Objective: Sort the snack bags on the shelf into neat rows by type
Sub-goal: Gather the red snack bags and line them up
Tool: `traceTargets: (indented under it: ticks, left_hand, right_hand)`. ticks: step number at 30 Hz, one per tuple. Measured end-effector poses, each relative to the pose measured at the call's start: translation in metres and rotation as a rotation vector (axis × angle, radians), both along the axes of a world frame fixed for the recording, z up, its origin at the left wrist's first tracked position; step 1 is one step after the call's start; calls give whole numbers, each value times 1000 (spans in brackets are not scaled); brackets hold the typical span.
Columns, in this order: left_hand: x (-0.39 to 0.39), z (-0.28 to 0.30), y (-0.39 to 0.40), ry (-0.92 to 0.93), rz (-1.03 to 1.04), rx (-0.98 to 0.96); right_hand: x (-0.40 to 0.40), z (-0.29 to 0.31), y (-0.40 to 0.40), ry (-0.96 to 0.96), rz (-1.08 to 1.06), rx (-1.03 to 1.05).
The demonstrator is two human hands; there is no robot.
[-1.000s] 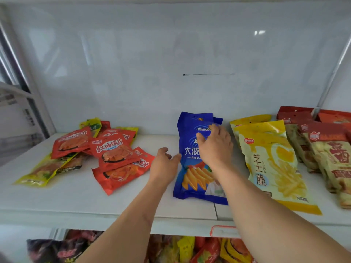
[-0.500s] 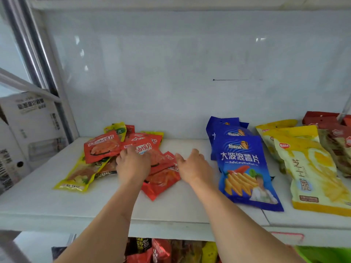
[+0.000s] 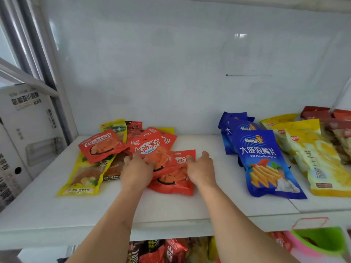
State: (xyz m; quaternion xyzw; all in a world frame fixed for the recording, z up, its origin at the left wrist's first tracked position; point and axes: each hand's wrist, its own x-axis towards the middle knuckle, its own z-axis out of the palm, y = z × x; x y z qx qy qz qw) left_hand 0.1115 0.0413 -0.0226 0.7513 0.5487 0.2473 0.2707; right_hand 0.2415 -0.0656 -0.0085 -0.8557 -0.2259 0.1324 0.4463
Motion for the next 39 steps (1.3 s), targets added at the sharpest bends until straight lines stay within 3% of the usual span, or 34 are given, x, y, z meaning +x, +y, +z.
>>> traceTargets:
  ticks: [3,6,22,28,36,39]
  left_hand:
    - [-6,-4,2,-114,-3,-10]
    - [-10,-7,-1,-179,-8,26]
    - [-19,-5,1,-331,-106,-54]
    - [-17,-2,-5,-345,-103,-61]
    - [-10,-5,-9,-437,-146,-49]
    - [-8,-4,-9,-407,-149,-73]
  right_hand:
    - [-4,4,-3,-79,7,-183]
    - [-8,3,1,-41,34,-213]
    - [6,0,4,366,37,342]
    - [10,1,3,588,251,387]
    - [11,-5,-6,866,219,435]
    - [11,-5,-9,846,289,465]
